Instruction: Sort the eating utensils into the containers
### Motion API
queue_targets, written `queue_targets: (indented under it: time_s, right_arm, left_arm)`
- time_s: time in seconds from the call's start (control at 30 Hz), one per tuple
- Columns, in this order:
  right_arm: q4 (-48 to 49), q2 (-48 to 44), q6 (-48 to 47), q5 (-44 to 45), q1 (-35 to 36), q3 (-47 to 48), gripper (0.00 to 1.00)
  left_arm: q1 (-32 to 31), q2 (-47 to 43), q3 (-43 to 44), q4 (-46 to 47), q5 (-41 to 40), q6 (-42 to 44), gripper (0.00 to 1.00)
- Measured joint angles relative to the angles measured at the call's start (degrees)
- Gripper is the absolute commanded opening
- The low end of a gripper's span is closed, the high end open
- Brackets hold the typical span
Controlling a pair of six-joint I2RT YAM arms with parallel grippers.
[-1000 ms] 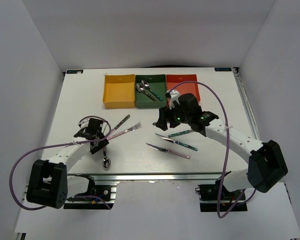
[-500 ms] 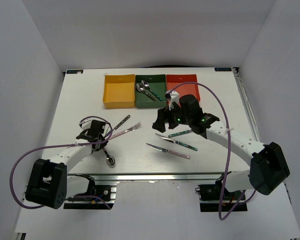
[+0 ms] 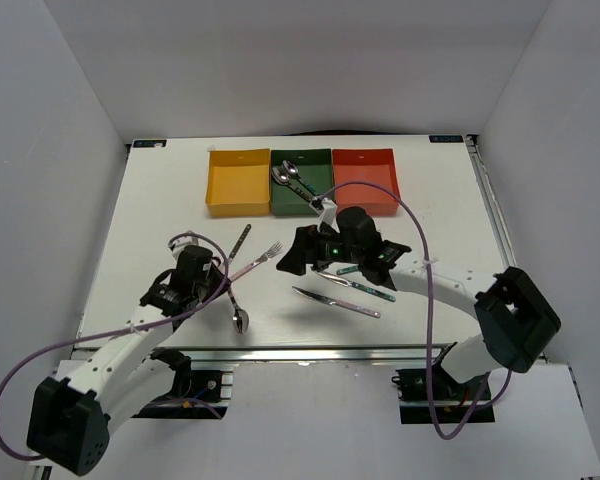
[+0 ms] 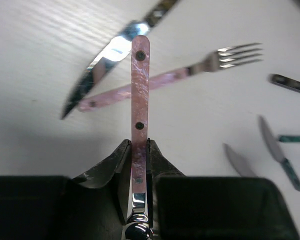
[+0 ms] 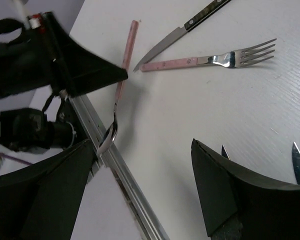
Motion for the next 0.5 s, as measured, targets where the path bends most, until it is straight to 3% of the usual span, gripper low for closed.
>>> queue_targets:
  time_s: [0.2, 0.37, 0.5]
  right_arm:
    - [4.3, 7.5, 8.4, 3.6, 3.0, 3.6, 0.78]
    - [5.0, 15.4, 11.7, 6.1, 5.1, 11.5, 0.73]
    - [5.0, 19.6, 13.1, 6.6, 5.4, 15.3, 0.64]
  left_arm:
    - [-1.3, -7.2, -0.2, 3.2, 5.2, 0.3, 0.00]
    - [-1.4, -7.7, -1.1, 8.1, 12.2, 1.0, 0.00]
    - [-1.6, -7.6, -3.0, 13.5, 18.4, 1.0, 0.00]
